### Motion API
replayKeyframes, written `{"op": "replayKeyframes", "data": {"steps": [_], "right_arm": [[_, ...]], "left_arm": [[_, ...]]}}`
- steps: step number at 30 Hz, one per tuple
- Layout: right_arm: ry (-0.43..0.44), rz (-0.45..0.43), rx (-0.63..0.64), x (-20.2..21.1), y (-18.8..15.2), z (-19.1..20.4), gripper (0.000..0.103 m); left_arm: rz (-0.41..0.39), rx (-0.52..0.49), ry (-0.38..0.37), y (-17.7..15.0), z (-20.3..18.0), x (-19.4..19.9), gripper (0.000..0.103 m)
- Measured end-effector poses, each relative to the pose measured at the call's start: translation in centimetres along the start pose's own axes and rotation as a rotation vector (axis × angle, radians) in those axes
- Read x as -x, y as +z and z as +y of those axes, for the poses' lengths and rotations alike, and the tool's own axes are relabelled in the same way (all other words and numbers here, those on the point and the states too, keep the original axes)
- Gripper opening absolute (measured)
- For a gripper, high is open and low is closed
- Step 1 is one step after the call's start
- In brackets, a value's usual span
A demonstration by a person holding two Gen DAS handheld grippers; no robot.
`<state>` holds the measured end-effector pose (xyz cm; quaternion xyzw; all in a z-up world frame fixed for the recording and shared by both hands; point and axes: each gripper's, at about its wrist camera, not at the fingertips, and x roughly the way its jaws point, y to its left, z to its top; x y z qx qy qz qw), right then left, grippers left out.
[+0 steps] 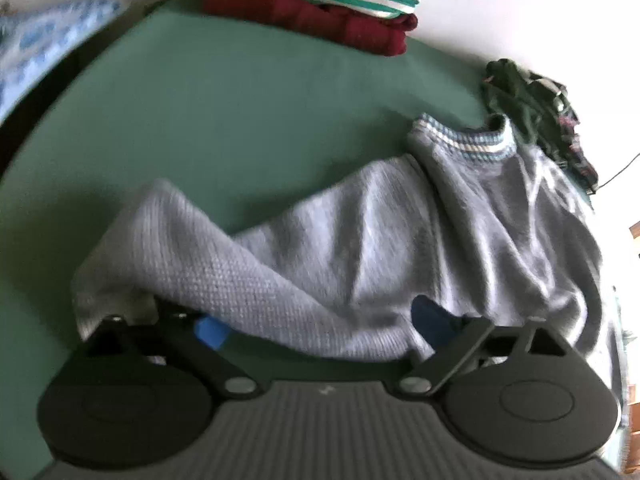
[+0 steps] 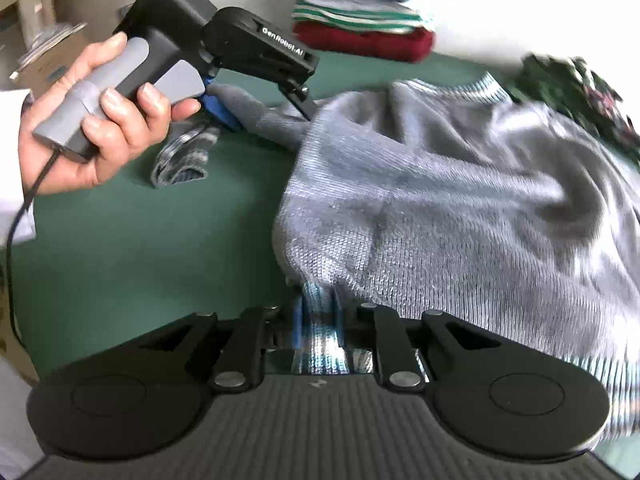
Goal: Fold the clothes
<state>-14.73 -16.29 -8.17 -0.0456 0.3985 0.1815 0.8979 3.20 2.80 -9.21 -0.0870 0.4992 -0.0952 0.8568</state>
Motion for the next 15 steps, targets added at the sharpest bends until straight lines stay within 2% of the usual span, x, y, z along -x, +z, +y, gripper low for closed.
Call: {"op": "replayKeyframes", "data": {"steps": [1, 2, 3, 7, 15], "right_arm": [[-0.007, 0.008, -0.018, -0.1, 0.2, 0.0, 0.014], [-0.016, 0.014, -0.027, 0.0, 0.3, 0.1, 0.014], [-0.023, 0.023, -0.046, 0.0, 0.5, 0.1, 0.013], [0.002, 0.035, -0.108, 0.4, 1.8, 0.2, 0.011], [0.22, -0.052, -0.064, 2.1, 8.0, 4.2, 0.011]], "left_arm": [[-0.014, -0.008, 0.015, 0.5, 0.2, 0.2, 0.053], [-0.029, -0.012, 0.024, 1.2, 0.6, 0.6, 0.032], [-0.045, -0.017, 0.034, 1.8, 1.0, 1.0, 0.018], [-0.107, -0.034, 0.072, 4.3, 2.7, 2.5, 0.015], [-0.232, -0.068, 0.148, 9.4, 6.1, 5.5, 0.014]]}}
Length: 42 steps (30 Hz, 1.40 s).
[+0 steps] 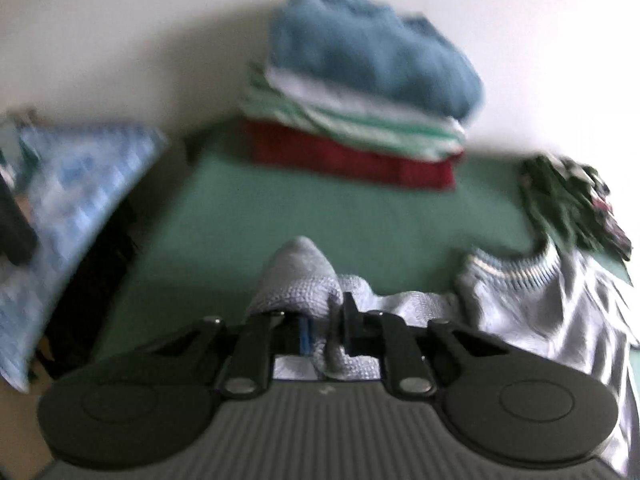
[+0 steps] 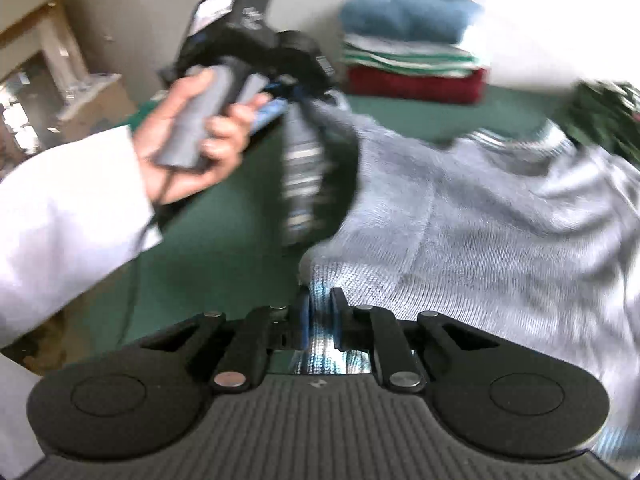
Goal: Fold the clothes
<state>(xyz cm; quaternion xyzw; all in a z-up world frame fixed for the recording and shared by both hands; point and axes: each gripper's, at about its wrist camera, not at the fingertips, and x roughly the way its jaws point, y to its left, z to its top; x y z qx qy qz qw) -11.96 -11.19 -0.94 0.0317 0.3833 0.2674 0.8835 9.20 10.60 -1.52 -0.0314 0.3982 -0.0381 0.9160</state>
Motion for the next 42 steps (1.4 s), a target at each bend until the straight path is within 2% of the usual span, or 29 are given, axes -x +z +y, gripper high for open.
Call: {"op": "replayKeyframes", "data": {"steps": [3, 6, 9, 11, 13, 16, 18, 19, 21, 22, 24, 26, 27, 30, 32, 33, 36, 39, 42], "right_arm": [[0.085, 0.014, 0.031, -2.0, 0.9, 1.9, 0.011], [0.028, 0.011, 0.004, -1.4, 0.4, 0.7, 0.014], [-0.03, 0.009, -0.024, -0.8, -0.2, -0.6, 0.014], [-0.069, 0.007, -0.042, -0.4, -0.6, -1.4, 0.018], [-0.108, 0.005, -0.061, 0.0, -0.9, -2.2, 0.033], [-0.167, 0.002, -0.089, 0.6, -1.5, -3.5, 0.035], [-0.303, 0.022, -0.142, 2.2, -3.3, -5.4, 0.037], [-0.372, 0.033, -0.168, 2.9, -4.3, -6.4, 0.039], [-0.51, 0.054, -0.222, 4.5, -6.2, -8.4, 0.041], [-0.579, 0.065, -0.249, 5.3, -7.1, -9.3, 0.042], [-0.59, 0.09, -0.347, 6.3, -9.5, -10.9, 0.042], [-0.601, 0.079, -0.403, 6.6, -10.8, -10.9, 0.042], [-0.606, 0.071, -0.416, 6.6, -11.1, -11.0, 0.043], [-0.622, 0.068, -0.414, 6.1, -11.5, -11.1, 0.046], [-0.616, 0.068, -0.406, 5.7, -11.6, -11.2, 0.046], [-0.604, 0.066, -0.402, 5.5, -11.7, -11.2, 0.045], [-0.586, 0.063, -0.369, 5.6, -11.8, -11.2, 0.017], [-0.561, 0.063, -0.356, 5.4, -11.5, -11.6, 0.015], [-0.54, 0.067, -0.334, 5.4, -11.5, -11.8, 0.019]], "left_arm": [[-0.047, -0.013, 0.029, 2.0, 1.5, 0.5, 0.014], [0.024, -0.059, 0.063, 1.5, 1.8, -2.3, 0.015], [0.095, -0.105, 0.085, -0.6, 1.9, -4.5, 0.015], [0.108, -0.086, 0.06, -1.7, 2.6, -4.5, 0.017], [0.107, -0.08, 0.031, -2.6, 3.1, -3.6, 0.024], [0.088, -0.161, 0.029, -4.4, 2.5, -1.4, 0.032], [0.074, -0.22, 0.03, -5.7, 2.0, 0.1, 0.042], [0.066, -0.251, 0.028, -6.4, 1.7, 0.9, 0.044], [0.046, -0.314, 0.024, -8.1, 1.2, 2.5, 0.064], [0.036, -0.345, 0.021, -8.9, 0.9, 3.3, 0.068], [0.057, -0.384, -0.019, -10.5, 0.4, 4.5, 0.069], [0.126, -0.381, -0.112, -11.8, 0.0, 5.2, 0.07], [0.155, -0.377, -0.147, -12.5, -0.2, 5.5, 0.07], [0.228, -0.361, -0.191, -15.1, -1.0, 6.5, 0.07], [0.261, -0.339, -0.199, -16.5, -1.4, 7.0, 0.07], [0.276, -0.327, -0.202, -17.1, -1.6, 7.2, 0.073], [0.296, -0.296, -0.19, -18.5, -2.2, 7.7, 0.089], [0.297, -0.267, -0.162, -19.4, -2.8, 8.0, 0.094], [0.299, -0.238, -0.134, -20.2, -3.4, 8.3, 0.098]]}}
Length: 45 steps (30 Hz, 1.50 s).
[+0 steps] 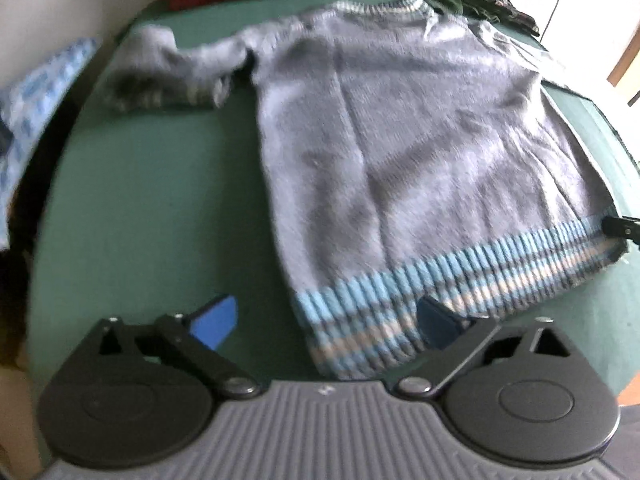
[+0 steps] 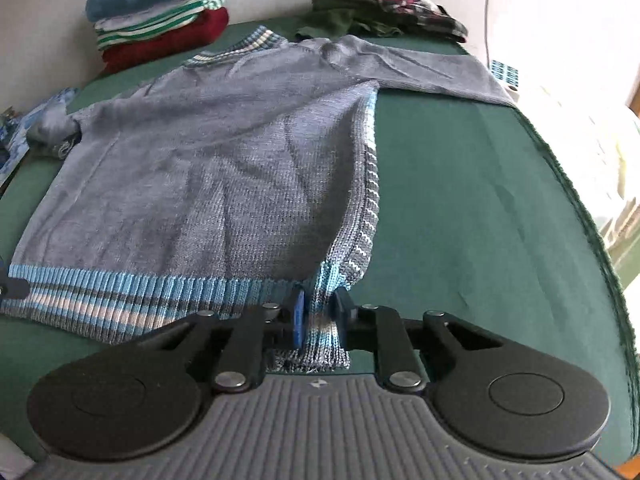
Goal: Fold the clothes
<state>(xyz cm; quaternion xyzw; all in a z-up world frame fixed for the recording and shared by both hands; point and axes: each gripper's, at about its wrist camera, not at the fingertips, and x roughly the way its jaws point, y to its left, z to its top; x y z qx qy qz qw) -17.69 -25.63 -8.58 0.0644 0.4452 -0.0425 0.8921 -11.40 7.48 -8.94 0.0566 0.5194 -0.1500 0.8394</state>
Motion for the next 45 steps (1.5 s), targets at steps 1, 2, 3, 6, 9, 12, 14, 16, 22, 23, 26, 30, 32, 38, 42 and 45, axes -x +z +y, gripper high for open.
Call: {"op": "replayKeyframes", "data": {"steps": [1, 2, 3, 6, 9, 12, 14, 16, 22, 23, 26, 30, 32, 38, 42, 45], "right_arm": [[0.001, 0.0, 0.012, -0.1, 0.0, 0.0, 0.019], [0.005, 0.0, 0.014, -0.1, 0.0, -0.2, 0.019], [0.009, -0.001, 0.016, 0.0, 0.0, -0.3, 0.02], [0.034, -0.007, -0.005, 0.0, -0.2, -1.3, 0.021], [0.06, -0.026, -0.001, 0.3, -0.8, -1.2, 0.027], [0.1, -0.036, 0.051, 0.3, -1.1, -1.0, 0.039], [0.1, -0.035, 0.079, 0.3, -1.0, -0.9, 0.039], [0.101, -0.044, 0.078, 0.4, -1.0, -1.2, 0.039], [0.113, -0.054, 0.078, 0.2, -0.9, -1.9, 0.025], [0.113, -0.057, 0.073, 0.2, -0.9, -2.1, 0.022], [0.129, -0.054, 0.042, 0.2, -0.8, -3.1, 0.012], [0.163, -0.057, 0.002, 1.0, -0.7, -4.1, 0.009], [0.184, -0.065, -0.014, 1.8, -0.6, -4.6, 0.009], [0.229, -0.043, -0.011, 5.7, -0.6, -5.8, 0.008], [0.222, 0.039, 0.033, 5.9, -1.9, -5.5, 0.008], [0.208, 0.096, 0.053, 5.1, -2.7, -5.4, 0.008]], "left_arm": [[0.001, 0.011, 0.008, -0.2, -0.3, 0.0, 0.099], [0.001, 0.022, 0.015, -0.5, -0.5, 0.0, 0.099], [0.002, 0.033, 0.023, -0.7, -0.8, 0.0, 0.099], [-0.002, 0.054, 0.053, -1.0, -1.0, 0.0, 0.099], [0.002, 0.067, 0.073, -0.9, -0.7, -0.2, 0.098], [0.007, 0.085, 0.051, -0.2, -1.7, -1.0, 0.099], [-0.003, 0.074, 0.053, -0.1, -2.3, -1.1, 0.099], [-0.018, 0.075, 0.048, 0.0, -2.9, -1.3, 0.101], [-0.047, 0.073, 0.041, 0.2, -3.7, -1.0, 0.102], [-0.051, 0.073, 0.04, 0.2, -3.8, -0.9, 0.101], [-0.064, 0.072, 0.037, 0.3, -4.0, -0.7, 0.08], [-0.07, 0.072, 0.005, 0.3, -4.3, -0.1, 0.016], [-0.065, 0.094, -0.013, 0.2, -4.3, 0.5, 0.013], [-0.066, 0.105, -0.093, -1.6, -4.1, 3.9, 0.012], [-0.026, 0.102, -0.09, -2.2, -3.9, 3.5, 0.012], [0.005, 0.101, -0.084, -2.7, -3.7, 3.1, 0.012]]}}
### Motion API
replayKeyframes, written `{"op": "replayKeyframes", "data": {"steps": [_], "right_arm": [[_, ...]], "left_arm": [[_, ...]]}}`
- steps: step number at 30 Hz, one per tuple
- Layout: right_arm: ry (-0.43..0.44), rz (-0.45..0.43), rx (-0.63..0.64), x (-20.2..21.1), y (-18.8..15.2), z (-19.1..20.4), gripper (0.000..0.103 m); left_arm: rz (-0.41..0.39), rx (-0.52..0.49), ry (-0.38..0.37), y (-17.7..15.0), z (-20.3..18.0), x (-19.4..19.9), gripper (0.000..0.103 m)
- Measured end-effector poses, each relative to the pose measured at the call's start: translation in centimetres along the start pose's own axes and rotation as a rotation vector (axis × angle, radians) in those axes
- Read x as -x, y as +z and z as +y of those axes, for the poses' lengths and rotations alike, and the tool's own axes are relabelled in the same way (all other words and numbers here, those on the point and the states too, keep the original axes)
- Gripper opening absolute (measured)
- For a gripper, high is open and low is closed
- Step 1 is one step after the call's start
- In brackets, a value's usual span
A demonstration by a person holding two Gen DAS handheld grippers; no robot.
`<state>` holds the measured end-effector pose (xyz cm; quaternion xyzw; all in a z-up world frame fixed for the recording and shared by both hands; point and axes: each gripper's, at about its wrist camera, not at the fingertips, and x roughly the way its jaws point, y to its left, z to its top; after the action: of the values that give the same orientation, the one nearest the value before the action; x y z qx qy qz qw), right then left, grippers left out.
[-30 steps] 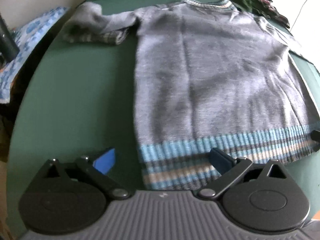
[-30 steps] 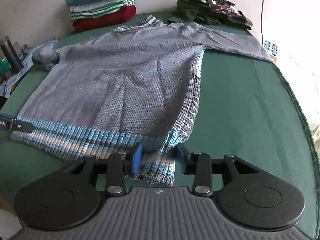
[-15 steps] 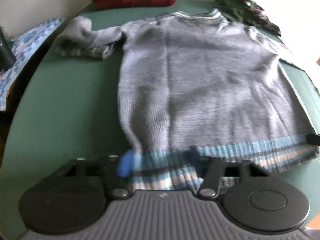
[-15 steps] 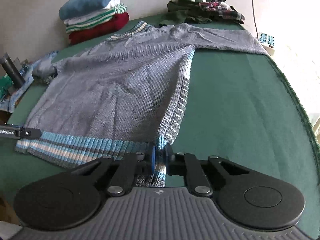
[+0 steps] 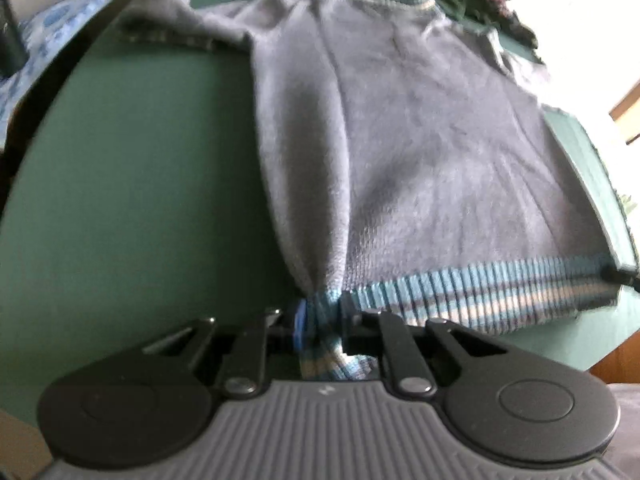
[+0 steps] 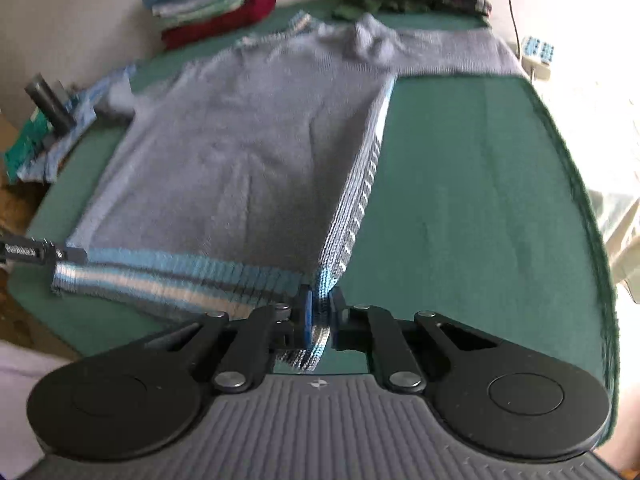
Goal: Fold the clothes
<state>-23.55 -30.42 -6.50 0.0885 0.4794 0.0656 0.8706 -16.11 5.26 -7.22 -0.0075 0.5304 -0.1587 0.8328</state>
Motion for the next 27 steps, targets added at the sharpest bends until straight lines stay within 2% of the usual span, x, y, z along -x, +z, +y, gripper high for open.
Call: {"op": "replayKeyframes", "data": {"steps": [3, 5, 6, 7, 10, 13, 16, 18, 21, 24, 27], "right_arm": [[-0.007, 0.038, 0.018, -0.6, 0.2, 0.0, 0.009], [-0.023, 0.054, 0.014, -0.4, 0.6, -0.6, 0.014], [-0.031, 0.062, 0.012, -0.3, 0.8, -1.0, 0.021], [-0.039, 0.07, 0.009, -0.2, 1.0, -1.3, 0.027], [-0.03, -0.014, 0.002, 1.0, 1.9, -1.9, 0.029], [0.027, -0.092, 0.003, 0.9, 3.4, -1.1, 0.029], [0.106, -0.116, 0.017, -1.5, 4.9, 0.9, 0.029], [0.09, -0.086, 0.021, -3.9, 5.5, 1.9, 0.029], [0.069, -0.076, -0.018, -5.0, 5.1, 1.4, 0.028], [0.028, -0.08, -0.032, -4.4, 4.7, 0.0, 0.021], [-0.049, -0.086, -0.045, -3.5, 4.1, -1.2, 0.002]], "left_arm": [[0.031, 0.0, 0.008, -0.4, 0.3, -0.4, 0.02], [0.025, -0.017, 0.037, -0.3, 0.8, -0.1, 0.028], [0.016, -0.036, 0.068, -0.3, 1.1, 0.3, 0.029], [0.007, -0.055, 0.099, -0.3, 1.4, 0.7, 0.028], [-0.039, -0.115, 0.214, 0.3, 1.8, 1.9, 0.018], [-0.106, -0.13, 0.192, 2.1, 0.4, 1.8, 0.019], [-0.129, -0.145, 0.173, 3.2, -1.2, 0.3, 0.028], [-0.117, -0.157, 0.171, 3.5, -2.2, -1.5, 0.029], [-0.101, -0.175, 0.168, 3.9, -3.7, -4.0, 0.031], [-0.106, -0.209, 0.168, 3.7, -4.3, -4.9, 0.037], [-0.103, -0.251, 0.202, 3.6, -3.7, -4.3, 0.045]]}}
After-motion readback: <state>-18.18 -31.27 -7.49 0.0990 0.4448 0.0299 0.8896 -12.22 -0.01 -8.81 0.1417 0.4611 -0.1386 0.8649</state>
